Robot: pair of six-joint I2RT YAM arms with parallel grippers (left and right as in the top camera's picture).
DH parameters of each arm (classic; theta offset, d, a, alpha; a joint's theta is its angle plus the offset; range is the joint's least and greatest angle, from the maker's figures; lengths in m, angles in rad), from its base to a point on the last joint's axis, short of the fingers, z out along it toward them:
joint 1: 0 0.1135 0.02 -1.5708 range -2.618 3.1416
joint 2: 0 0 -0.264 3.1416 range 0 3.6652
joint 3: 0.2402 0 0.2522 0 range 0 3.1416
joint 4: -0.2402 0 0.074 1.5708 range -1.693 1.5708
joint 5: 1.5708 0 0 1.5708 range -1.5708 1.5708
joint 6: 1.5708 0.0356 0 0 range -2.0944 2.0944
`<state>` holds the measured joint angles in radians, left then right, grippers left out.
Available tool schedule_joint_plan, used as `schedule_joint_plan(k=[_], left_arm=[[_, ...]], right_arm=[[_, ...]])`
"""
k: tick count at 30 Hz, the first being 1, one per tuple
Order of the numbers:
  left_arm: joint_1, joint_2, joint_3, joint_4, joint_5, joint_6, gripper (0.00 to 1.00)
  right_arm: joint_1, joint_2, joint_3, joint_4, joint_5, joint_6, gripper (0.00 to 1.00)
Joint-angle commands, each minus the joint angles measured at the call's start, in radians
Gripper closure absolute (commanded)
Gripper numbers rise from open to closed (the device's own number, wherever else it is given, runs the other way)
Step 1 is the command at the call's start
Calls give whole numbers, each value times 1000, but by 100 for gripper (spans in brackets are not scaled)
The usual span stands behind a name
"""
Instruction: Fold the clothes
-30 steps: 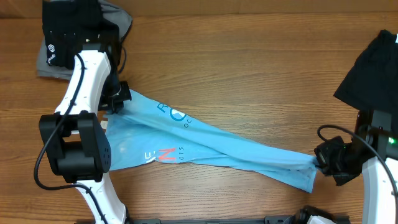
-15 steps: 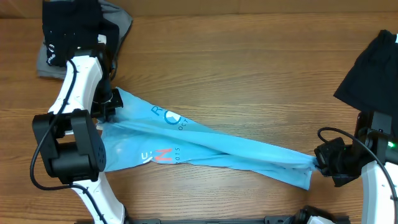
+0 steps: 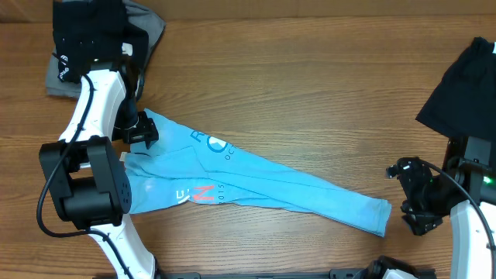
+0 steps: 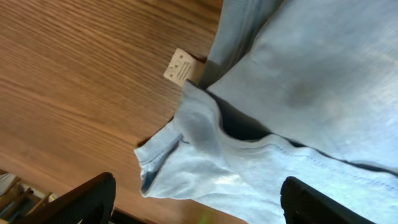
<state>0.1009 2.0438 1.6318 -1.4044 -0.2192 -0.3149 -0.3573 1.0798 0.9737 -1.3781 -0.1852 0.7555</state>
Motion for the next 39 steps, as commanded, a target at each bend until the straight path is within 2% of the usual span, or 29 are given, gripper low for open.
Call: schedule_joint_plan(k=[1, 5, 8, 9, 10, 11, 12, 13, 14, 15, 17, 22, 25, 32, 39], left_arm=[[1, -17, 21, 2, 104, 3, 17], [-25, -20, 57, 6, 192, 24, 18], [-61, -23, 67, 7, 227, 45, 24], [-76, -23, 67, 6, 238, 58, 26], [-101, -23, 66, 6, 246, 69, 28], [-119, -23, 65, 6, 246, 69, 32], [-137, -23, 65, 6, 246, 68, 39], [-159, -23, 65, 6, 247, 67, 51], [-179, -23, 65, 6, 247, 64, 66], [-204, -23, 64, 5, 247, 64, 76], [-248, -23, 57, 3, 247, 64, 84], [-321, -22, 22, 18, 246, 60, 87], [-326, -21, 0, 38, 246, 37, 96], [-324, -21, -125, 92, 247, 37, 96], [-312, -21, -266, 236, 292, 20, 96]], right_arm=[[3, -12, -4, 60, -75, -28, 0], [3, -11, -4, 117, -169, -118, 14], [3, -4, -5, 107, -164, -159, 27], [4, 0, -5, 100, -159, -174, 39], [5, 7, -5, 95, -156, -188, 58], [5, 15, -6, 89, -150, -197, 69], [5, 23, -6, 86, -149, -208, 82], [5, 34, -6, 86, -149, -220, 92], [5, 45, -7, 86, -150, -233, 96], [5, 56, -8, 85, -149, -234, 96], [5, 77, -17, 87, -150, -233, 96], [13, 135, -83, 116, -149, -233, 96], [33, 163, -144, 160, -150, -230, 96], [110, 227, -300, 291, -183, -133, 96], [137, 278, -374, 412, -183, -100, 96]])
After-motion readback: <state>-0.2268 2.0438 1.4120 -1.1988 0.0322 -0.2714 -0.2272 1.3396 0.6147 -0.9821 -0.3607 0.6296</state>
